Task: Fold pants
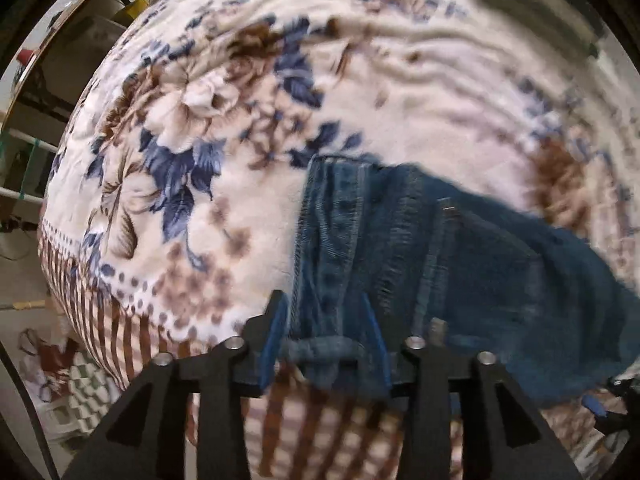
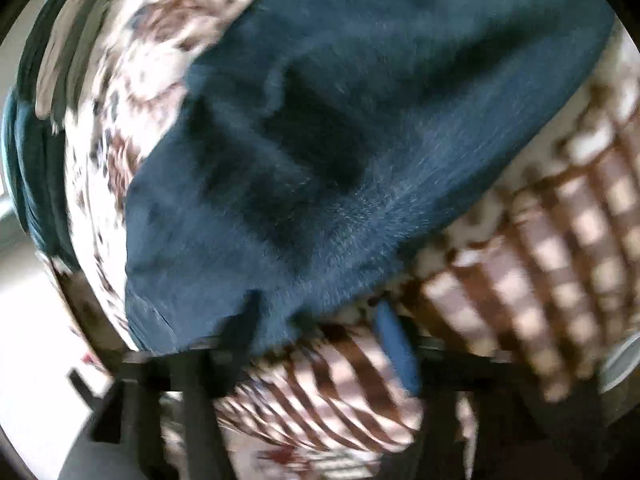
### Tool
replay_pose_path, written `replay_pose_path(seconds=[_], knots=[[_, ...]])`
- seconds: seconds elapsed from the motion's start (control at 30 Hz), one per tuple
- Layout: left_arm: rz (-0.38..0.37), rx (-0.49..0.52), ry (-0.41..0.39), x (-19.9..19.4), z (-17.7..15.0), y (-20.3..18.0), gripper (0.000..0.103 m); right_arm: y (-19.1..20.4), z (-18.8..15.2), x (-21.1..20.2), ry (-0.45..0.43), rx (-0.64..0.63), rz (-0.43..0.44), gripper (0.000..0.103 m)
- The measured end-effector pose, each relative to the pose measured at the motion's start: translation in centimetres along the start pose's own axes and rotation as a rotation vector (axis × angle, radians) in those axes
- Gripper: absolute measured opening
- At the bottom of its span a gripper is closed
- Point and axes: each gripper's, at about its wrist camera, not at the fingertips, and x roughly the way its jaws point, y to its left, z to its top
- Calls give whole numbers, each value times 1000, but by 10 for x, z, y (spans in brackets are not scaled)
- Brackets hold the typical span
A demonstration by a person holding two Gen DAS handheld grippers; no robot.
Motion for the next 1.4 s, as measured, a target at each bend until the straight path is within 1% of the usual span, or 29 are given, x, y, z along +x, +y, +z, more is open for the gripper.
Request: replay_pose_path(seconds=[0.03,0.07,0.1,0.13,0.17,0.23,0.33,0.37,0.4,0.43,0.5,0.53,0.57,0.6,0.63,0.73,0.8,0.83,0.93,1.0,1.07,1.13,1.17,1.23,1.27,1.3,1.33,1.37,1.4], knots=[[-7,-16,-24,-12,-2,0,52,8,-1,-9,-5,-53,-26,69],[-13,-20,-40,-19,0,1,63,25,-1,-17,-10,-131,-38,69],[-12,-20,-50,-22,7,-3,66,39,0,-21,-4,-190,-46,69],[4,-16,-70,-23,12,-7,67,52,2,-24,5,-241,-49,69],[17,-10,-75,-18,37,-15,67,78,8,-26,10,-313,-34,69],[45,-11,-52,3,55,-8,67,118,22,-22,20,-403,2,69],[28,-56,-23,22,69,0,67,193,63,7,82,-552,19,69],[21,-65,-6,31,73,2,67,224,80,29,151,-613,29,69],[12,-71,18,40,75,4,67,238,91,44,213,-644,28,69],[-11,-74,54,51,77,6,67,252,99,59,261,-669,6,69],[-55,-119,92,67,78,14,67,277,110,98,405,-713,-46,69],[-84,-147,104,72,78,19,67,279,110,111,474,-710,-70,68],[-102,-165,111,76,78,22,67,277,107,126,585,-690,-91,68],[-122,-179,114,78,77,26,67,275,101,135,664,-679,-103,68],[-125,-187,113,79,76,28,69,270,96,139,705,-671,-112,65],[-122,-185,93,75,69,29,69,270,79,126,681,-741,-89,63],[-110,-154,80,72,63,27,69,264,63,110,707,-778,-27,63],[-103,-139,78,71,60,26,69,258,53,102,737,-801,4,64],[-93,-117,76,68,46,21,69,252,42,98,758,-845,36,63],[-83,-102,81,70,42,18,69,243,51,100,743,-782,67,63],[-81,-102,93,75,40,17,69,239,70,116,722,-665,91,64],[-90,-117,111,78,37,19,69,230,86,126,711,-561,150,64],[-93,-122,114,79,35,19,69,225,96,138,737,-466,213,68],[-89,-126,122,80,33,22,69,222,99,153,785,-381,260,71],[-82,-122,124,79,31,22,69,222,102,157,781,-339,273,62],[-73,-114,124,79,29,22,69,222,105,156,772,-320,275,48],[-70,-108,123,78,29,22,69,225,108,152,756,-323,256,17],[-64,-103,125,78,31,21,69,231,112,139,703,-336,234,16],[-61,-102,127,82,37,20,69,236,116,127,675,-342,250,16]])
